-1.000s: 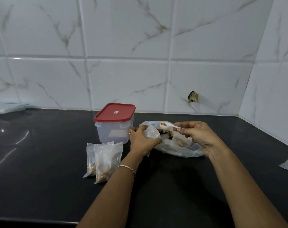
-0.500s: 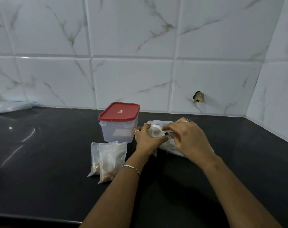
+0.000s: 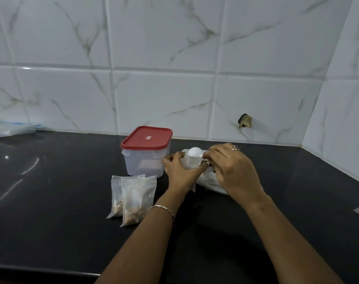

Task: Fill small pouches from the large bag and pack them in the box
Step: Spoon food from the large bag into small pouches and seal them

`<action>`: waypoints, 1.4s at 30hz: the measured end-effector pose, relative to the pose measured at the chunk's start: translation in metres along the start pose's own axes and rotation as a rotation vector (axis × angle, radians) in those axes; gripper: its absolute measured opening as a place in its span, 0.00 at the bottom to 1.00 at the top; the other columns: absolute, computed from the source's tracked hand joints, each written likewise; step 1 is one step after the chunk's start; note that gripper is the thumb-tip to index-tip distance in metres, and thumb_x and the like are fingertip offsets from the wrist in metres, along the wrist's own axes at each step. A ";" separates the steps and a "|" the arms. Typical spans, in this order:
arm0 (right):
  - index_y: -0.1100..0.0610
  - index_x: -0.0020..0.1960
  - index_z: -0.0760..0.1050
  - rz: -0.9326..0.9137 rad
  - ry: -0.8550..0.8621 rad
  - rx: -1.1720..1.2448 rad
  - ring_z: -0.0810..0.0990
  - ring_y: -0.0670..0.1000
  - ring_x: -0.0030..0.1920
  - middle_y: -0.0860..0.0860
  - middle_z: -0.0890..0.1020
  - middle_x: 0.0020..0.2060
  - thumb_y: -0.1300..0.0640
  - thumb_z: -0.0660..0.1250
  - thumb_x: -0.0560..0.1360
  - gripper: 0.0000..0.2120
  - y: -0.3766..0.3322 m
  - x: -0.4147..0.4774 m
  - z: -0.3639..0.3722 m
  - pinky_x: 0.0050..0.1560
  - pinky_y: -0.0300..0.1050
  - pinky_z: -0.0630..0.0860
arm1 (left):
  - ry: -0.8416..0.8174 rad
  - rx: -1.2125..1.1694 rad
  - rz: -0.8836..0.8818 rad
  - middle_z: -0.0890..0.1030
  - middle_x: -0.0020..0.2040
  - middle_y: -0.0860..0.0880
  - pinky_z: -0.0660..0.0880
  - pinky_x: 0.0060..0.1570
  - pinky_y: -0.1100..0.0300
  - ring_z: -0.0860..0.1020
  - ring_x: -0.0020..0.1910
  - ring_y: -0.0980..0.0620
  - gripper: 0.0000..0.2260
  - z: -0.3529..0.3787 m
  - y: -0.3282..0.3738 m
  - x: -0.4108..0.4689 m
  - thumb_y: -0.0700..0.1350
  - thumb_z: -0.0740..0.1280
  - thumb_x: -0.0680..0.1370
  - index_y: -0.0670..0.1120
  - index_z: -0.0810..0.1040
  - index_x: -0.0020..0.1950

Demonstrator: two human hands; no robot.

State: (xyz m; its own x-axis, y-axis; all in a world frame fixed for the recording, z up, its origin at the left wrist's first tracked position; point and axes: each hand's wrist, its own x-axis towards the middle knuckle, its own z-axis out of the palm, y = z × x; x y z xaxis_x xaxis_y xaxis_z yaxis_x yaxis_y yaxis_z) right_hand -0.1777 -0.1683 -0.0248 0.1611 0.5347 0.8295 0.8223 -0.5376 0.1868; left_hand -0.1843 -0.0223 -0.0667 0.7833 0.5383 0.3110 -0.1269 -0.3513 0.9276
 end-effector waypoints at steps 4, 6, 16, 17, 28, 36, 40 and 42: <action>0.57 0.49 0.81 0.183 0.035 0.168 0.80 0.48 0.46 0.49 0.84 0.44 0.64 0.64 0.73 0.09 0.001 -0.003 0.006 0.50 0.35 0.72 | 0.014 -0.011 0.001 0.60 0.63 0.47 0.65 0.61 0.62 0.63 0.65 0.48 0.24 0.000 0.000 0.000 0.50 0.79 0.65 0.47 0.71 0.53; 0.54 0.48 0.81 0.406 0.083 0.351 0.80 0.43 0.44 0.44 0.84 0.43 0.64 0.70 0.73 0.07 0.000 -0.004 0.005 0.48 0.33 0.74 | 0.014 0.008 0.005 0.60 0.64 0.46 0.65 0.64 0.60 0.63 0.66 0.47 0.24 -0.001 0.000 0.000 0.51 0.79 0.65 0.47 0.71 0.54; 0.54 0.45 0.82 1.036 0.322 0.821 0.84 0.45 0.43 0.48 0.85 0.42 0.63 0.74 0.71 0.07 0.020 -0.034 -0.020 0.45 0.40 0.80 | -0.068 0.182 -0.053 0.53 0.72 0.45 0.62 0.72 0.48 0.55 0.73 0.42 0.38 -0.004 0.003 -0.013 0.57 0.78 0.66 0.46 0.66 0.69; 0.54 0.46 0.82 1.055 0.340 0.810 0.84 0.44 0.43 0.48 0.85 0.42 0.63 0.75 0.71 0.06 0.024 -0.040 -0.024 0.45 0.38 0.80 | -0.062 0.183 -0.054 0.53 0.72 0.44 0.61 0.72 0.48 0.55 0.73 0.42 0.38 -0.006 0.003 -0.014 0.56 0.78 0.66 0.46 0.66 0.69; 0.50 0.43 0.83 1.182 0.156 0.463 0.83 0.46 0.40 0.44 0.84 0.38 0.47 0.77 0.68 0.08 0.034 -0.100 -0.051 0.43 0.47 0.81 | -0.091 0.256 -0.073 0.55 0.72 0.41 0.57 0.73 0.53 0.55 0.73 0.41 0.41 -0.016 0.015 -0.046 0.56 0.78 0.66 0.44 0.63 0.72; 0.50 0.46 0.82 1.077 -0.059 0.176 0.82 0.50 0.43 0.47 0.85 0.42 0.45 0.71 0.73 0.09 0.027 -0.101 -0.056 0.46 0.48 0.79 | -0.225 0.265 -0.054 0.72 0.65 0.45 0.70 0.66 0.48 0.70 0.67 0.45 0.36 -0.022 0.012 -0.067 0.54 0.79 0.64 0.47 0.67 0.66; 0.50 0.47 0.82 0.976 -0.102 0.055 0.80 0.49 0.40 0.47 0.84 0.40 0.47 0.70 0.74 0.08 0.021 -0.100 -0.057 0.48 0.48 0.78 | -0.227 0.251 -0.046 0.73 0.65 0.44 0.73 0.62 0.52 0.73 0.63 0.46 0.31 -0.024 0.013 -0.071 0.47 0.78 0.68 0.46 0.67 0.66; 0.50 0.47 0.82 0.919 -0.146 -0.034 0.77 0.48 0.38 0.47 0.83 0.40 0.46 0.69 0.75 0.08 0.020 -0.100 -0.056 0.47 0.46 0.75 | -0.222 0.228 -0.037 0.74 0.64 0.44 0.74 0.58 0.55 0.74 0.61 0.47 0.30 -0.024 0.014 -0.073 0.46 0.77 0.69 0.46 0.67 0.66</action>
State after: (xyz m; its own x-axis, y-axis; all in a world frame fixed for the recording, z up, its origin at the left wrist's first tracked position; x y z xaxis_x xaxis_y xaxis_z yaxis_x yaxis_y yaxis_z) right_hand -0.2082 -0.2689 -0.0746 0.8101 -0.0347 0.5853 0.3219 -0.8080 -0.4935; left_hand -0.2583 -0.0482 -0.0713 0.9017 0.3825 0.2018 0.0241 -0.5105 0.8595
